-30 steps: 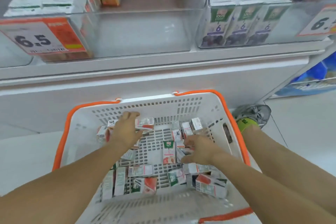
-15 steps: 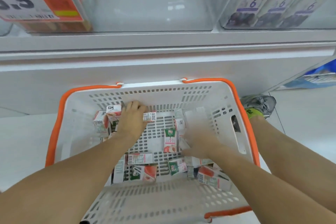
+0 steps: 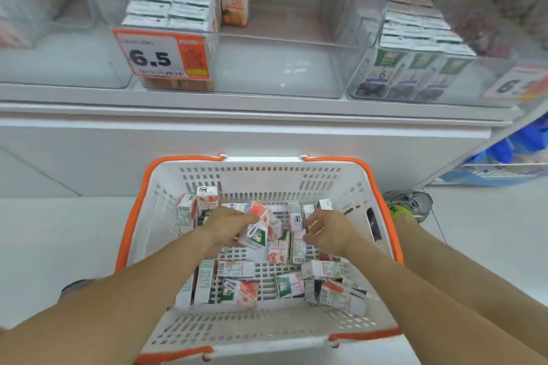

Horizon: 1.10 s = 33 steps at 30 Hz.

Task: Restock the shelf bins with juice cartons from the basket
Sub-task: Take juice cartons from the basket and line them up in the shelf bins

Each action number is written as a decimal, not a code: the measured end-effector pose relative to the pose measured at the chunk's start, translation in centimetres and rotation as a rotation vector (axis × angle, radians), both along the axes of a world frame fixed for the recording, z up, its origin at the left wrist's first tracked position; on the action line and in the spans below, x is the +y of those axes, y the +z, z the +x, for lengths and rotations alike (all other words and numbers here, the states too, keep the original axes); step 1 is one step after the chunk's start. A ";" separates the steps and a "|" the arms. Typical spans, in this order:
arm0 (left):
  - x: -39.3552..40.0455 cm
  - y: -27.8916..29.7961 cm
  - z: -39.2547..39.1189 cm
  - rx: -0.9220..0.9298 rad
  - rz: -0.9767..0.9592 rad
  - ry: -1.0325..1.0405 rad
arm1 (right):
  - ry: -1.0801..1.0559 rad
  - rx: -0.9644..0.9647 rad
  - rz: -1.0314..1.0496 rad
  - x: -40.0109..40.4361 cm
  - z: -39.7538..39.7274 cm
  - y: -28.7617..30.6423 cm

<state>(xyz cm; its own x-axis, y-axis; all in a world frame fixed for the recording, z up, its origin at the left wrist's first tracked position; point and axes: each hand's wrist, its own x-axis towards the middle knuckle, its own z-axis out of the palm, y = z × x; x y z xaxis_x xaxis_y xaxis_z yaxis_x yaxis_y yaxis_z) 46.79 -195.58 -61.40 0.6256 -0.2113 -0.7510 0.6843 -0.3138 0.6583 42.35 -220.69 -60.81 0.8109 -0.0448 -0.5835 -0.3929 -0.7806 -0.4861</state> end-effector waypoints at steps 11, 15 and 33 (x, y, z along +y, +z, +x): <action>6.2 -1.9 -4.4 0.250 -0.167 0.138 | 0.183 -0.005 -0.075 5.8 0.9 -4.2; 6.8 -1.4 -4.3 0.286 -0.216 0.137 | 0.146 0.037 -0.110 7.7 2.2 -5.7; 8.6 -1.7 -3.7 0.246 -0.230 0.237 | -0.141 0.185 -0.079 11.7 3.5 -6.6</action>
